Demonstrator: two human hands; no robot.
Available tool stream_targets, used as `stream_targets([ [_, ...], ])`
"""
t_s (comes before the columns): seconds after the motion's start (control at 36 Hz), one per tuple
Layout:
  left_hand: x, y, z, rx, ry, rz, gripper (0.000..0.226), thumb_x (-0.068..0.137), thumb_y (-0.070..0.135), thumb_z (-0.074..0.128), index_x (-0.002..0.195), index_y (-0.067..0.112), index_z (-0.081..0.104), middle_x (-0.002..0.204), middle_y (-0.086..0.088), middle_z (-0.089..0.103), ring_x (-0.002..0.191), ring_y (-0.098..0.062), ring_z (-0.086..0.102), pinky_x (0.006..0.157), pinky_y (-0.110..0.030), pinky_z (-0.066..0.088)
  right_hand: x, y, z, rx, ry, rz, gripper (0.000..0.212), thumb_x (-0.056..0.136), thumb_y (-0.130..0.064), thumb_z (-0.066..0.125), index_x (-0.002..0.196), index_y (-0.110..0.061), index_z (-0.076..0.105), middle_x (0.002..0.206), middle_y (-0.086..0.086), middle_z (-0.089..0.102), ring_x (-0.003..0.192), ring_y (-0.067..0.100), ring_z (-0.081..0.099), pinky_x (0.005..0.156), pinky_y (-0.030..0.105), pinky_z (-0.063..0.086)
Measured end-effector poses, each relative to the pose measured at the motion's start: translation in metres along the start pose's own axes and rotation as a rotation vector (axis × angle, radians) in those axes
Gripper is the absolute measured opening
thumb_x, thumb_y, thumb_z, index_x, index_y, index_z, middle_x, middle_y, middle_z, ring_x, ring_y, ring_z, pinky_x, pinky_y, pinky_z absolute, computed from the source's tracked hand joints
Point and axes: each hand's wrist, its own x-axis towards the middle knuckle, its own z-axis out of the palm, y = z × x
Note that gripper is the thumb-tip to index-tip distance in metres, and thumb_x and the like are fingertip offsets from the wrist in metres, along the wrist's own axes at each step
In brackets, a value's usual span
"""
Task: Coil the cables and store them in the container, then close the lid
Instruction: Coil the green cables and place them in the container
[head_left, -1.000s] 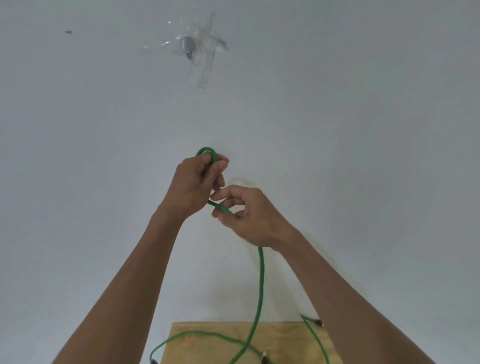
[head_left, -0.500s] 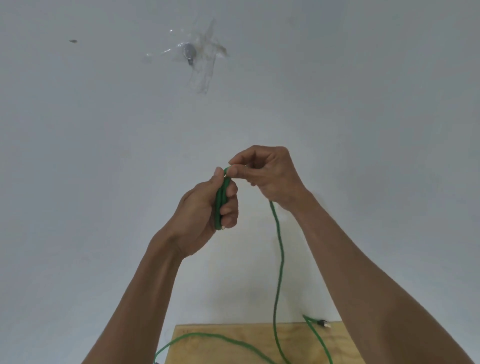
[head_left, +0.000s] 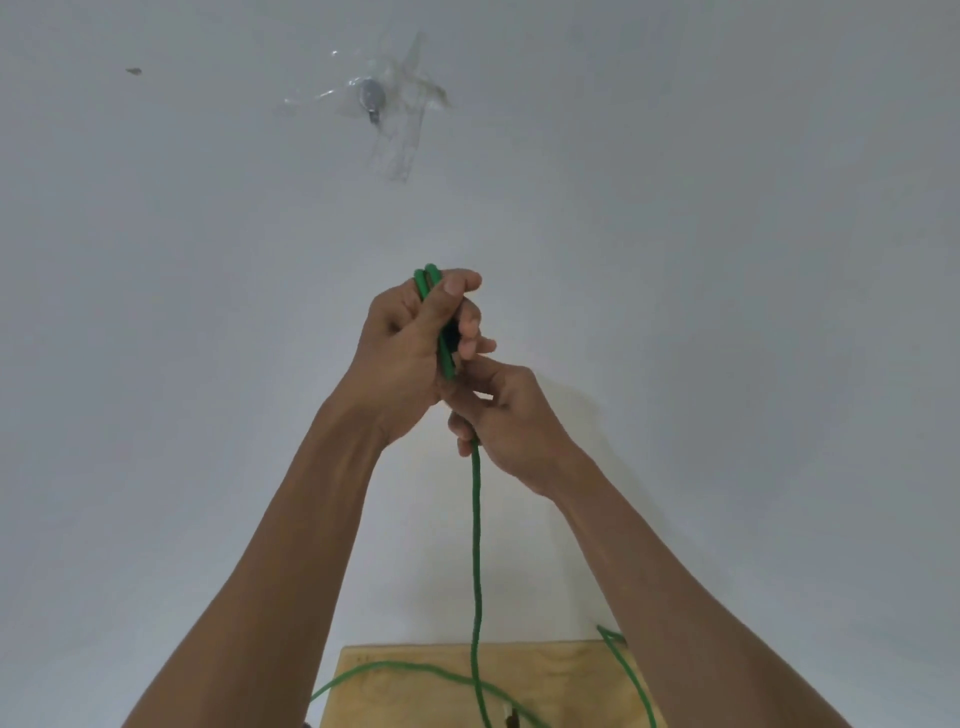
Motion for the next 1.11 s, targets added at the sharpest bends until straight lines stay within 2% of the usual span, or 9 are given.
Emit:
stream_targets([
  [0.11, 0.004, -0.015, -0.006, 0.217, 0.066, 0.08, 0.02, 0.107, 0.02, 0.048, 0.104, 0.01, 0.065, 0.06, 0.0, 0.054, 0.054, -0.014, 0.05, 0.081, -0.036, 0.059, -0.004, 0.002, 0.0, -0.118, -0.003, 0.055, 0.01, 0.098, -0.011, 0.06, 0.1, -0.007, 0.069, 0.082, -0.004, 0.071, 0.053, 0.013, 0.05, 0.052, 0.028, 0.049],
  [0.22, 0.004, -0.027, -0.019, 0.464, 0.114, 0.149, 0.023, 0.108, 0.02, 0.047, 0.107, 0.005, 0.064, 0.063, -0.002, 0.059, 0.057, -0.016, 0.052, 0.072, -0.035, 0.057, -0.008, 0.004, -0.001, -0.24, -0.016, 0.117, 0.02, 0.095, -0.016, 0.064, 0.113, -0.01, 0.07, 0.081, -0.004, 0.074, 0.049, 0.013, 0.049, 0.046, 0.025, 0.046],
  [0.33, 0.003, -0.041, -0.032, 0.659, 0.106, 0.097, 0.021, 0.107, 0.018, 0.047, 0.102, 0.005, 0.062, 0.066, -0.002, 0.06, 0.054, -0.011, 0.054, 0.055, -0.025, 0.047, -0.009, -0.002, -0.004, -0.413, -0.051, 0.042, 0.02, 0.091, -0.013, 0.063, 0.108, -0.016, 0.074, 0.084, -0.007, 0.076, 0.053, 0.009, 0.059, 0.051, 0.021, 0.047],
  [0.44, -0.001, -0.053, -0.041, 0.725, 0.046, 0.028, 0.021, 0.107, 0.018, 0.046, 0.093, 0.009, 0.058, 0.056, 0.013, 0.053, 0.051, -0.008, 0.051, 0.054, -0.023, 0.044, -0.008, -0.011, -0.008, -0.56, -0.121, 0.01, 0.017, 0.088, -0.011, 0.063, 0.094, -0.024, 0.07, 0.085, -0.008, 0.074, 0.049, 0.004, 0.056, 0.054, 0.02, 0.045],
  [0.58, -0.016, -0.052, -0.042, 0.588, -0.019, -0.042, 0.043, 0.11, 0.029, 0.038, 0.077, 0.002, 0.041, 0.058, 0.007, 0.041, 0.053, -0.009, 0.041, 0.054, -0.018, 0.038, -0.005, -0.018, -0.009, -0.553, -0.118, -0.095, 0.013, 0.083, -0.007, 0.071, 0.086, -0.019, 0.07, 0.079, -0.008, 0.075, 0.076, 0.005, 0.072, 0.072, 0.026, 0.059],
  [0.67, -0.026, -0.052, -0.042, 0.6, -0.071, -0.136, 0.062, 0.109, 0.047, 0.023, 0.07, 0.002, 0.043, 0.06, -0.004, 0.043, 0.056, -0.013, 0.04, 0.055, -0.019, 0.036, 0.001, -0.026, -0.013, -0.53, -0.089, -0.145, 0.016, 0.074, -0.014, 0.083, 0.082, -0.017, 0.069, 0.071, -0.006, 0.075, 0.059, 0.007, 0.068, 0.057, 0.023, 0.052],
  [0.78, -0.04, -0.056, -0.034, 0.513, -0.096, -0.255, 0.085, 0.095, 0.069, 0.007, 0.073, 0.0, 0.05, 0.059, -0.01, 0.05, 0.057, -0.019, 0.043, 0.064, -0.035, 0.036, 0.016, -0.036, -0.019, -0.508, -0.129, -0.193, 0.03, 0.059, -0.016, 0.094, 0.078, -0.013, 0.071, 0.072, -0.002, 0.073, 0.06, 0.004, 0.063, 0.057, 0.017, 0.047],
  [0.94, -0.05, -0.053, -0.022, 0.027, -0.104, -0.355, 0.074, 0.092, 0.073, 0.018, 0.072, 0.011, 0.053, 0.057, -0.005, 0.037, 0.052, -0.019, 0.033, 0.056, -0.033, 0.031, 0.037, -0.023, -0.032, -0.214, -0.168, -0.162, 0.035, 0.058, -0.005, 0.094, 0.079, 0.0, 0.067, 0.074, 0.017, 0.069, 0.068, 0.026, 0.064, 0.068, 0.041, 0.055],
  [1.11, -0.051, -0.049, -0.014, -0.165, -0.244, -0.339, 0.045, 0.102, 0.046, 0.043, 0.081, 0.01, 0.06, 0.061, -0.008, 0.043, 0.055, -0.022, 0.041, 0.059, -0.033, 0.039, 0.035, 0.01, -0.038, 0.188, -0.144, -0.016, 0.017, 0.077, -0.024, 0.076, 0.083, -0.009, 0.072, 0.074, 0.001, 0.069, 0.073, 0.027, 0.055, 0.069, 0.031, 0.049],
])
